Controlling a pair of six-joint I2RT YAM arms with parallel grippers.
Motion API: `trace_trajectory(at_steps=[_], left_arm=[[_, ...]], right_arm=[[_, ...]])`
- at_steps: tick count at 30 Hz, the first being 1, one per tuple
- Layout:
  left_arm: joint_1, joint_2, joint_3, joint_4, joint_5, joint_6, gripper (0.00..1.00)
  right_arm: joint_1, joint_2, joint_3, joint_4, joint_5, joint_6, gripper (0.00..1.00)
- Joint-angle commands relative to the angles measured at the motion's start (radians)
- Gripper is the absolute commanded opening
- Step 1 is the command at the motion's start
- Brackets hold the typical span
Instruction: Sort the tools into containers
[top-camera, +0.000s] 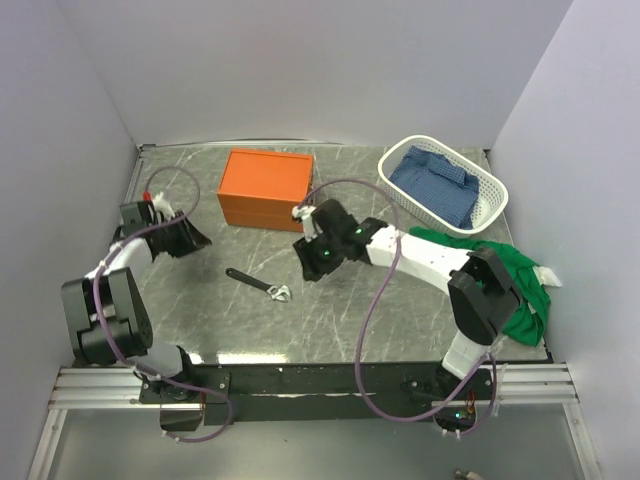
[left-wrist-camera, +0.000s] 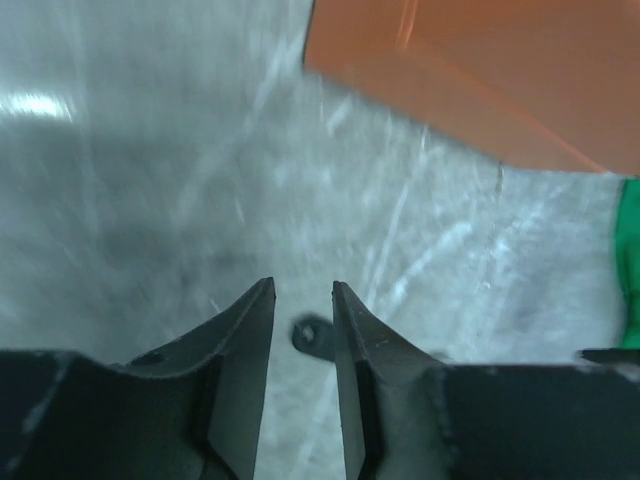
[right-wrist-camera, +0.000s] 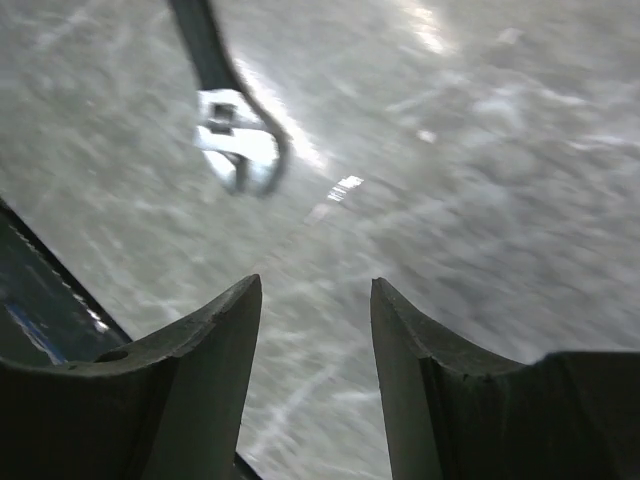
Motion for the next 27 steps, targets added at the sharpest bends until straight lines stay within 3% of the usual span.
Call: trace_trajectory(at_steps=[1, 11, 27], left_arm=[[-0.001, -0.105, -0.128, 0.17, 0.043, -0.186, 0.34], [-0.001, -0.125, -0.211, 0.192, 0.018, -0.238, 0.34], [-0.001, -0.31, -0.327, 0.215, -0.03, -0.208, 0.36]], right_arm=[[0.07, -0.002, -0.013, 0.156, 0.109, 0.138, 0.55], [0.225, 0.122, 0.027, 0.188, 0.258, 0.095, 0.54], [0.244, 0.305, 0.149, 0.142, 0.247, 0.063, 0.54]])
